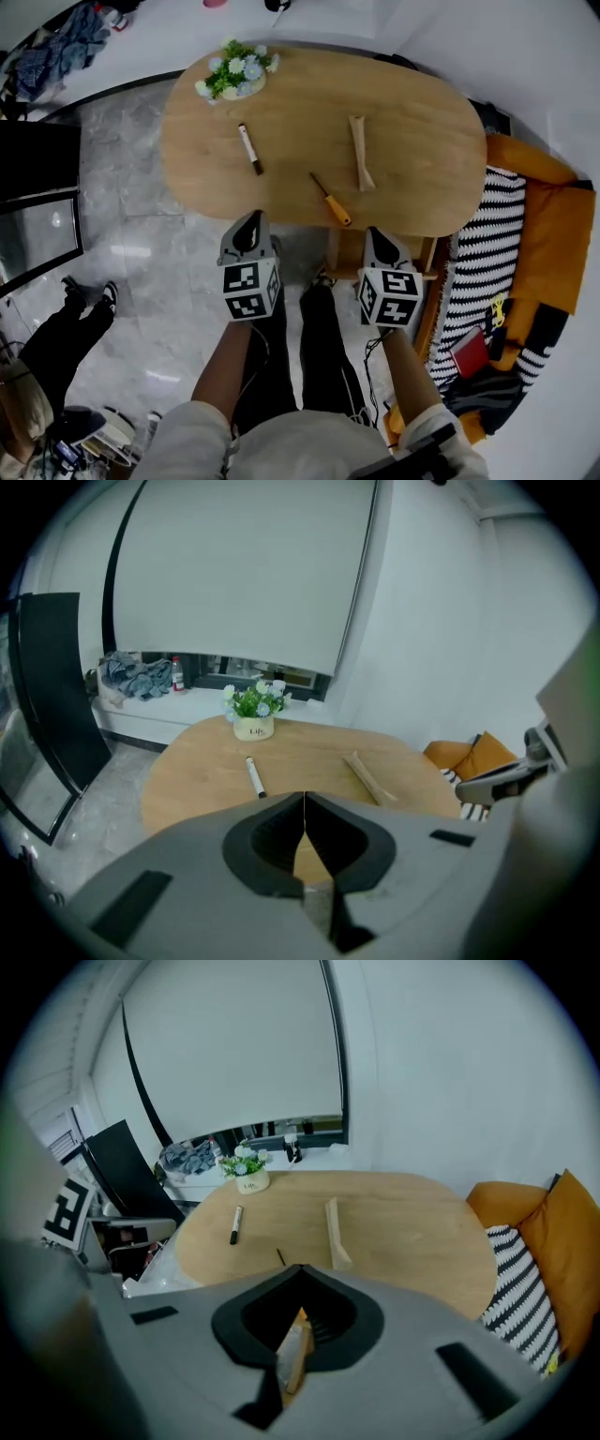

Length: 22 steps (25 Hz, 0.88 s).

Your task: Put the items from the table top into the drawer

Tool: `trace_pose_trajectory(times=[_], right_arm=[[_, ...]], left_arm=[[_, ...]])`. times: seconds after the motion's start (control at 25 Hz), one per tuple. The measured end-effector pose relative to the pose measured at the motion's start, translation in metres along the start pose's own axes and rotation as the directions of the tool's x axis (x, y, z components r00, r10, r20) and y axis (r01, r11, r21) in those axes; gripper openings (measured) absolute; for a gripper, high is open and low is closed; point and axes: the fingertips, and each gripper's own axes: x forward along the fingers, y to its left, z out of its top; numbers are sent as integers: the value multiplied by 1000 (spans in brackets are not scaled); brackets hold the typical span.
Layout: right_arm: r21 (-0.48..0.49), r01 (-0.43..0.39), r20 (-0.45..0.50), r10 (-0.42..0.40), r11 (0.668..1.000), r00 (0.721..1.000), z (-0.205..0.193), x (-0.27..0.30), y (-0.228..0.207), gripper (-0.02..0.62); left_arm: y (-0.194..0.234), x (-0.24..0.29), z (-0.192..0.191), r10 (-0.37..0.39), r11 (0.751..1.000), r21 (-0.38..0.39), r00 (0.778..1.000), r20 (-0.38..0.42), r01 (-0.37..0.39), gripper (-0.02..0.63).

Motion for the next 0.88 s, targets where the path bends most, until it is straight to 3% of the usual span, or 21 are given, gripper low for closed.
trace_pose_trajectory(times=[0.36, 0.76, 0.88], right_arm=[[-57, -52, -63, 48, 997, 997, -57, 66, -1, -6], [-107, -118, -147, 101, 987, 984, -93, 101, -6, -3], [-109, -139, -154, 121, 984, 981, -94, 110, -4, 32]], left_arm=[[8, 55, -84, 27, 998, -61, 999, -43, -29, 9], [10, 73, -121, 41, 995, -86, 996, -74, -47, 10], [13, 74, -127, 49, 994, -94, 996, -80, -56, 11]])
